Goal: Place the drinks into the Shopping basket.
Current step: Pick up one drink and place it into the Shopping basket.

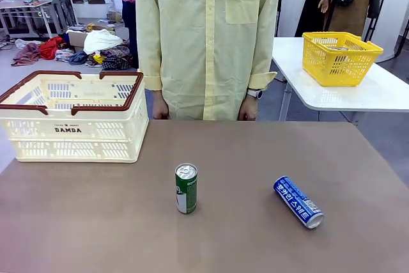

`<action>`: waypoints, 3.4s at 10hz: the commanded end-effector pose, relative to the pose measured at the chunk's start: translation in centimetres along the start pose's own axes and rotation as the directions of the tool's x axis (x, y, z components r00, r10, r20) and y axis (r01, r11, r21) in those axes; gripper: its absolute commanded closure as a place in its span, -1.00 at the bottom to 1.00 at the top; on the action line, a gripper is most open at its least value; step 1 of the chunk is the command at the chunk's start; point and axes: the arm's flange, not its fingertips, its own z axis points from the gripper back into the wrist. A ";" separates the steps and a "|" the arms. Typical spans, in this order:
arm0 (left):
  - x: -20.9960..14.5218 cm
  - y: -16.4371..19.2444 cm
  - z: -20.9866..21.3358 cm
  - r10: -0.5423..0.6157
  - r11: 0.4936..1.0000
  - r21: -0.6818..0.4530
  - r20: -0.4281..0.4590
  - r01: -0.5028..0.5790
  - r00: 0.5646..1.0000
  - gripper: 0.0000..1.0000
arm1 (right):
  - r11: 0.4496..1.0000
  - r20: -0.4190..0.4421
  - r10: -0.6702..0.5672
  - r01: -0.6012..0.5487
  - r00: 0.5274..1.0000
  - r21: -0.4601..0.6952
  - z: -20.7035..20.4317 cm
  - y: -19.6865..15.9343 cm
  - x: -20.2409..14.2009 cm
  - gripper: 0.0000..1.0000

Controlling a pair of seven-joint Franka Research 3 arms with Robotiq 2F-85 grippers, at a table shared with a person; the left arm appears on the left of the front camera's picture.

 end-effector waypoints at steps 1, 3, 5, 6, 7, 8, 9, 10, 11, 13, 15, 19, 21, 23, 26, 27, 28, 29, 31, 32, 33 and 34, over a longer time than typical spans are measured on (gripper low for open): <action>0.0 0.0 0.1 -0.016 1.000 -0.014 0.002 0.016 1.000 -1.00 | 0.999 -0.015 0.003 -0.003 1.000 0.041 0.8 0.4 -0.5 -1.00; 0.0 0.0 0.1 -0.016 1.000 -0.014 0.002 0.016 1.000 -1.00 | 0.999 -0.015 0.003 -0.003 1.000 0.041 0.8 0.4 -0.5 -1.00; -0.5 -2.6 -0.3 0.094 0.991 0.090 0.020 -0.096 0.995 -1.00 | 0.999 -0.015 0.003 -0.003 1.000 0.041 0.8 0.4 -0.5 -1.00; -1.0 -8.9 -1.7 -0.030 0.986 0.166 -0.024 0.034 0.999 -1.00 | 0.999 -0.015 0.003 -0.003 1.000 0.041 0.8 0.4 -0.5 -1.00; -1.9 -14.6 -4.2 -0.164 0.942 0.280 -0.093 0.184 0.982 -1.00 | 0.999 -0.015 0.003 -0.003 1.000 0.041 0.8 0.4 -0.5 -1.00; -3.4 -21.7 -8.8 -0.306 0.868 0.329 -0.235 0.371 0.923 -1.00 | 0.999 -0.015 0.003 -0.003 1.000 0.041 0.8 0.4 -0.5 -1.00; -4.4 -25.0 -12.4 -0.359 0.827 0.302 -0.366 0.475 0.859 -1.00 | 0.999 -0.015 0.003 -0.003 1.000 0.041 0.8 0.4 -0.5 -1.00; -6.0 -28.1 -17.1 -0.406 0.770 0.275 -0.484 0.575 0.775 -1.00 | 0.999 -0.015 0.003 -0.003 1.000 0.041 0.8 0.4 -0.5 -1.00; -8.3 -30.4 -21.8 -0.441 0.723 0.205 -0.598 0.660 0.669 -1.00 | 0.999 -0.015 0.003 -0.003 1.000 0.041 0.8 0.4 -0.5 -1.00; -15.4 -33.2 -30.0 -0.466 0.608 0.088 -0.765 0.789 0.444 -1.00 | 0.999 -0.015 0.003 -0.003 1.000 0.041 0.8 0.4 -0.5 -1.00; -22.4 -33.5 -35.6 -0.465 0.506 0.107 -0.802 0.856 0.375 -1.00 | 0.999 -0.015 0.003 -0.003 1.000 0.041 0.8 0.4 -0.5 -1.00; -26.1 -32.6 -37.9 -0.466 0.470 0.058 -0.831 0.881 0.303 -1.00 | 0.999 -0.015 0.003 -0.003 1.000 0.041 0.8 0.4 -0.5 -1.00; -26.1 -32.6 -37.9 -0.466 0.470 0.058 -0.831 0.881 0.303 -1.00 | 0.999 -0.015 0.003 -0.003 1.000 0.041 0.8 0.4 -0.5 -1.00; -26.4 -32.5 -38.1 -0.458 0.460 0.065 -0.837 0.886 0.299 -1.00 | 0.999 -0.015 0.003 -0.003 1.000 0.041 0.8 0.4 -0.5 -1.00; -27.3 -31.0 -42.5 -0.323 0.459 0.250 -0.847 0.853 0.422 -1.00 | 0.999 -0.015 0.003 -0.003 1.000 0.041 0.8 0.4 -0.5 -1.00; -27.2 -30.2 -43.7 -0.260 0.457 0.359 -0.821 0.814 0.508 -1.00 | 0.999 -0.015 0.003 -0.003 1.000 0.041 0.8 0.4 -0.5 -1.00; -27.1 -29.2 -44.9 -0.192 0.468 0.442 -0.794 0.765 0.576 -1.00 | 0.999 -0.015 0.003 -0.003 1.000 0.041 0.8 0.4 -0.5 -1.00; -26.8 -28.0 -46.3 -0.097 0.491 0.530 -0.755 0.691 0.648 -1.00 | 0.999 -0.015 0.003 -0.003 1.000 0.041 0.8 0.4 -0.5 -1.00; -26.2 -26.0 -48.5 -0.006 0.533 0.620 -0.678 0.576 0.735 -1.00 | 0.999 -0.015 0.003 -0.003 1.000 0.041 0.8 0.4 -0.5 -1.00; -25.8 -25.0 -49.4 0.028 0.538 0.651 -0.648 0.535 0.761 -1.00 | 0.999 -0.015 0.003 -0.003 1.000 0.041 0.8 0.4 -0.5 -1.00; -25.5 -23.8 -50.3 0.046 0.518 0.691 -0.611 0.504 0.790 -1.00 | 0.999 -0.015 0.003 -0.003 1.000 0.041 0.8 0.4 -0.5 -1.00; -25.5 -22.7 -50.8 0.055 0.488 0.715 -0.597 0.501 0.800 -1.00 | 0.999 -0.015 0.003 -0.003 1.000 0.041 0.8 0.4 -0.5 -1.00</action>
